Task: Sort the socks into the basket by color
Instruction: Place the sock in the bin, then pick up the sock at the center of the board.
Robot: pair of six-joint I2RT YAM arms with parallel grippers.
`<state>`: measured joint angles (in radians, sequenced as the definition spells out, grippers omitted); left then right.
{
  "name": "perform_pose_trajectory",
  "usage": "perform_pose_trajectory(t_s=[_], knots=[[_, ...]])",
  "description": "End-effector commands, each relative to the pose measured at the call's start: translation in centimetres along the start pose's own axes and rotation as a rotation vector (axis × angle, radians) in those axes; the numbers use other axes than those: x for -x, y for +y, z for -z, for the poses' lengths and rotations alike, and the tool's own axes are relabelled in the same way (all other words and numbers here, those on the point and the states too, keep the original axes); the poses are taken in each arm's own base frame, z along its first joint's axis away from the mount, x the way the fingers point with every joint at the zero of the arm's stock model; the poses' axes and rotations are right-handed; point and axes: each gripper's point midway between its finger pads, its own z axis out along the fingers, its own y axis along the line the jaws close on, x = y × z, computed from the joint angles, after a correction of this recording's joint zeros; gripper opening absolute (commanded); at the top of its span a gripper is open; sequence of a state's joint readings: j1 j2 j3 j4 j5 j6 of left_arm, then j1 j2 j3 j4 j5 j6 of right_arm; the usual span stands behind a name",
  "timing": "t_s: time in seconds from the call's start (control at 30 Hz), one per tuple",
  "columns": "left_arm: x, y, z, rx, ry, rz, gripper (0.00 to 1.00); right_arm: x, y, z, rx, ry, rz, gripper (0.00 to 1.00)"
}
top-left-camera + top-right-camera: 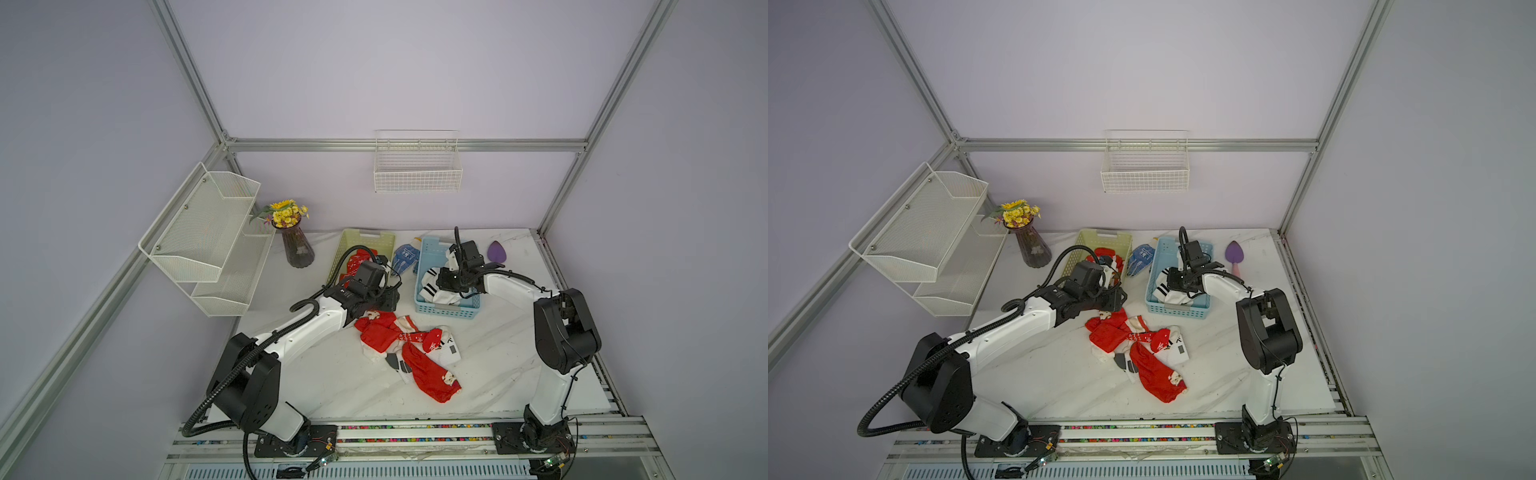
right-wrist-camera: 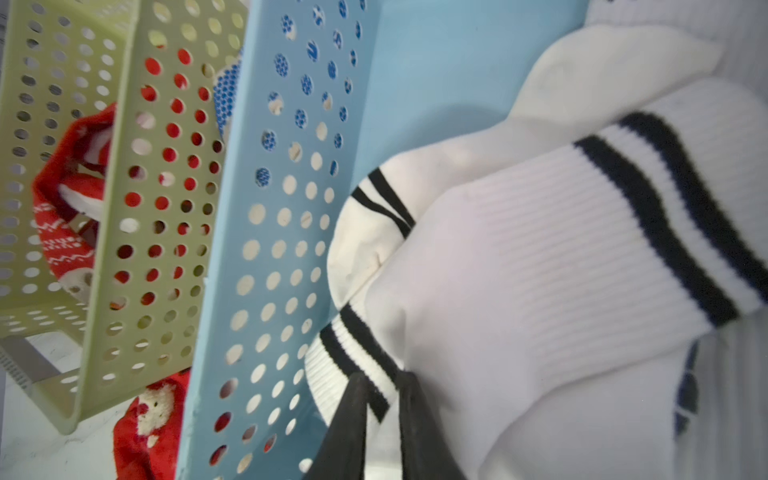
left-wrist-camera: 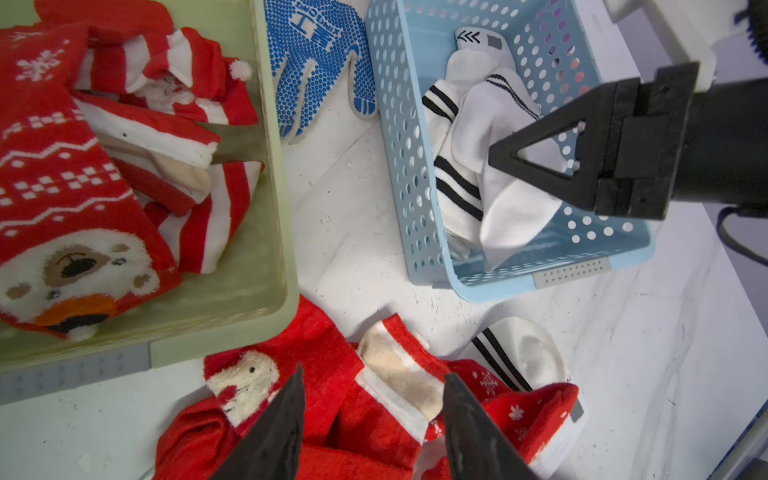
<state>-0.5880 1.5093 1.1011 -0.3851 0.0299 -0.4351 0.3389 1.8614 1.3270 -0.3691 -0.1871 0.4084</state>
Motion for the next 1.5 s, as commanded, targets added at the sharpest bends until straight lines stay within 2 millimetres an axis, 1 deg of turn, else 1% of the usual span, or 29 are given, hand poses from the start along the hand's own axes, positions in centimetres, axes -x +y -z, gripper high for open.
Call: perform_pose_trajectory(t_s=[0.0, 0.1, 0.17, 0.27, 0.4, 0.57, 0.67, 0.8, 0.97, 1.07, 1.3, 1.47], knots=[[-0.6, -0.4, 1.6, 0.013, -0.004, 0.004, 0.55, 2.2, 1.5, 3.4, 0.016, -0.072, 0.034, 0.19], [-1.4, -1.0, 2.2, 0.019, 0.020, -0.019, 0.58, 2.7, 1.9, 5.0, 0.020, -0.098, 0.038, 0.19], [-2.3, -1.5, 2.5, 0.027, 0.048, -0.043, 0.60, 3.0, 2.2, 6.2, 0.023, -0.118, 0.041, 0.20], [-4.1, -2.5, 2.9, 0.037, 0.104, -0.080, 0.63, 3.0, 2.4, 7.7, 0.023, -0.140, 0.044, 0.20], [-7.2, -4.2, 3.2, 0.027, 0.199, -0.118, 0.66, 3.0, 2.6, 9.4, 0.025, -0.164, 0.047, 0.20], [-10.8, -5.4, 3.0, 0.036, 0.297, -0.153, 0.67, 2.6, 2.5, 10.8, 0.031, -0.186, 0.041, 0.21], [-12.1, -5.8, 2.6, 0.043, 0.332, -0.165, 0.68, 2.1, 2.5, 11.1, 0.035, -0.184, 0.038, 0.21], [-12.9, -6.1, 1.9, 0.060, 0.352, -0.167, 0.71, 1.7, 2.4, 11.4, 0.039, -0.183, 0.035, 0.21], [-13.7, -6.0, 0.9, 0.085, 0.377, -0.164, 0.72, 1.5, 2.4, 11.5, 0.041, -0.181, 0.035, 0.21], [-13.7, -5.8, 0.4, 0.107, 0.380, -0.153, 0.71, 1.5, 2.4, 11.5, 0.042, -0.181, 0.034, 0.21], [-14.0, -6.3, -0.9, 0.112, 0.404, -0.149, 0.71, 1.4, 2.4, 11.0, 0.045, -0.172, 0.032, 0.21], [-13.8, -6.7, -1.6, 0.105, 0.406, -0.153, 0.67, 1.3, 2.3, 10.9, 0.043, -0.169, 0.032, 0.21]])
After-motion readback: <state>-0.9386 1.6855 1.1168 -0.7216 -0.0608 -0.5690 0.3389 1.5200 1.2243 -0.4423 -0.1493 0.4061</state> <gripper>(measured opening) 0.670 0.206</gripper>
